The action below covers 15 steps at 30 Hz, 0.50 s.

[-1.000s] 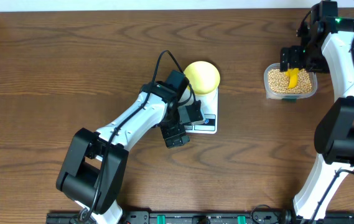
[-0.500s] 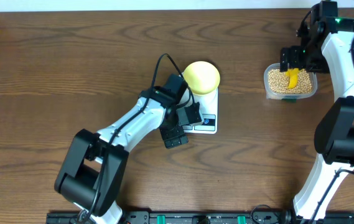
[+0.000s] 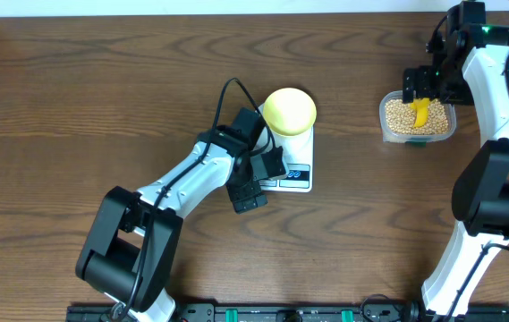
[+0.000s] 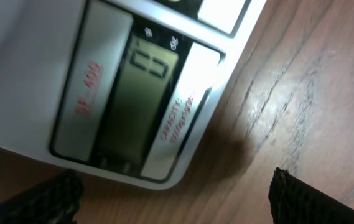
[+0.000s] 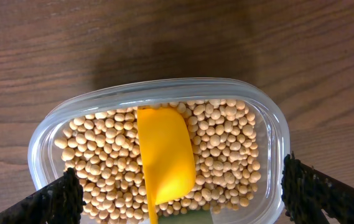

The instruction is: Scoop item into bowl and weigh 50g on scale

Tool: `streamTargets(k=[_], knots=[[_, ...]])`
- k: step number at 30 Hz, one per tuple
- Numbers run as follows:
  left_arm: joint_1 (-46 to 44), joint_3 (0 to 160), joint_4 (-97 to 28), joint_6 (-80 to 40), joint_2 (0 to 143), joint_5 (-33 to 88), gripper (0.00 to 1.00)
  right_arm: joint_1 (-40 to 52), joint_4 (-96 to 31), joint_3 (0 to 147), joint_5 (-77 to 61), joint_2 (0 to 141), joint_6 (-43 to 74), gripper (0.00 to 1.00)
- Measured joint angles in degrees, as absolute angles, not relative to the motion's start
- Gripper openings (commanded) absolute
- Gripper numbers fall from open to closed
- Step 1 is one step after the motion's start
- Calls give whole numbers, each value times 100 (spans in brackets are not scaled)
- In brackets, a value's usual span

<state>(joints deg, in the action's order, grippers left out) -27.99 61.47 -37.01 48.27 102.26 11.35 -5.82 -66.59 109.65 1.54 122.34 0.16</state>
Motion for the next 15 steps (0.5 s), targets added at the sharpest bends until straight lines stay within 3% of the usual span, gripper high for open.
streamTargets(k=[15], knots=[[-2587,6080,-3699,4383,9450,1188,98,-582,-6659,10965,154,12234,16,99]])
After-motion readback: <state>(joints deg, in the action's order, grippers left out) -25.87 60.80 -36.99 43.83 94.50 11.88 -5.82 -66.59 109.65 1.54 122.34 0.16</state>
